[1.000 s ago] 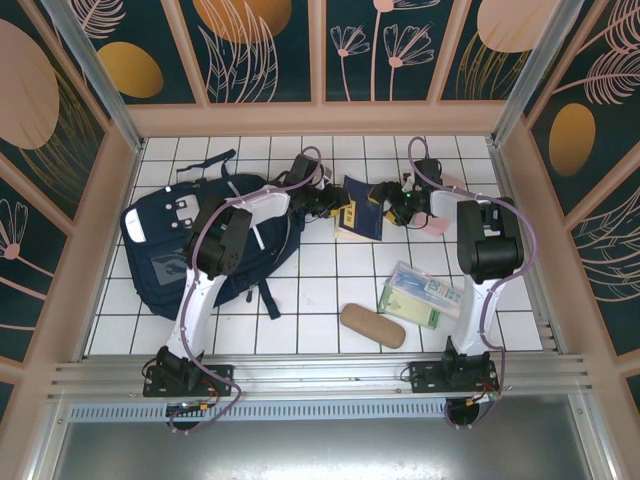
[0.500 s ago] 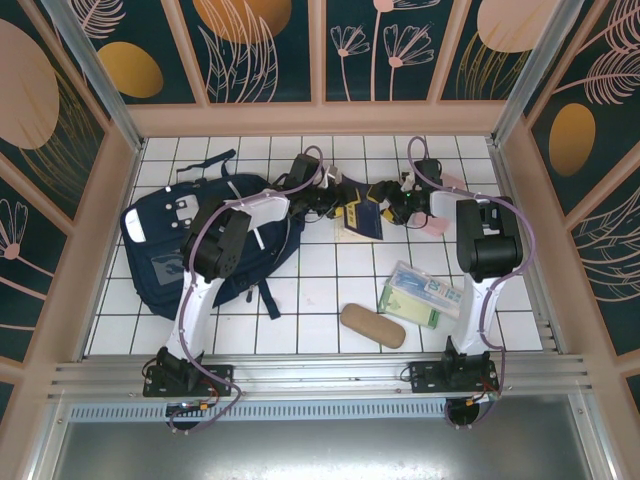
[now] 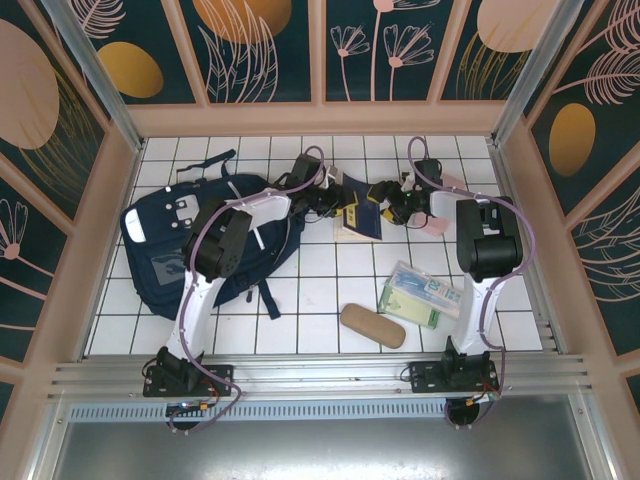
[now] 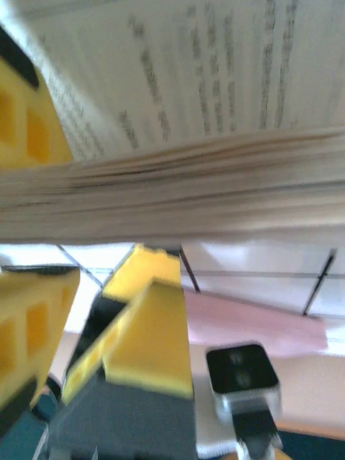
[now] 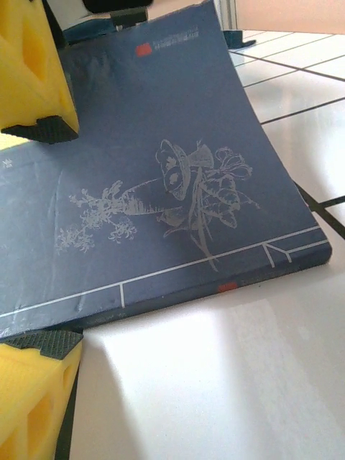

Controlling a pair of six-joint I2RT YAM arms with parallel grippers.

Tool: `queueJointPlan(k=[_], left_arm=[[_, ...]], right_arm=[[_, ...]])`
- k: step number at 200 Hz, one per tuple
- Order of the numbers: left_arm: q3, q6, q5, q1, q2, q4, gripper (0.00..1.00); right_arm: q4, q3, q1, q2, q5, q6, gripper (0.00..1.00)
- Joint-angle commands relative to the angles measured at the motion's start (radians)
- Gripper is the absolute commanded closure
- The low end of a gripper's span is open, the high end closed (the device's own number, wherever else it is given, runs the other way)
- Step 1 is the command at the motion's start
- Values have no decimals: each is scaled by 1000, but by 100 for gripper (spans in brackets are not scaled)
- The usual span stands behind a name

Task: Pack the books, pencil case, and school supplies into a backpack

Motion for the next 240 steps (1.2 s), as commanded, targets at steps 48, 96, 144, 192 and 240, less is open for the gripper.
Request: queueJointPlan(k=[48,96,144,192,240], left_arm=[[-136,82,65,6,-50,128,100],[-327,-54,196,37,-177,453,100],[-414,-128,253,53,-270,582,100],[-424,-111,301,53,-284,550,100],[-380,77,296,51,-300,307,100]], right_arm=[[98,-115,28,-50,-43,7,24],[266,-285,16,-189,-59,16,9],[437,-408,35,-255,-195,89,7],[698,-468,52,-301,-325,234,16],[736,-478,63,-355,-344,256,33]])
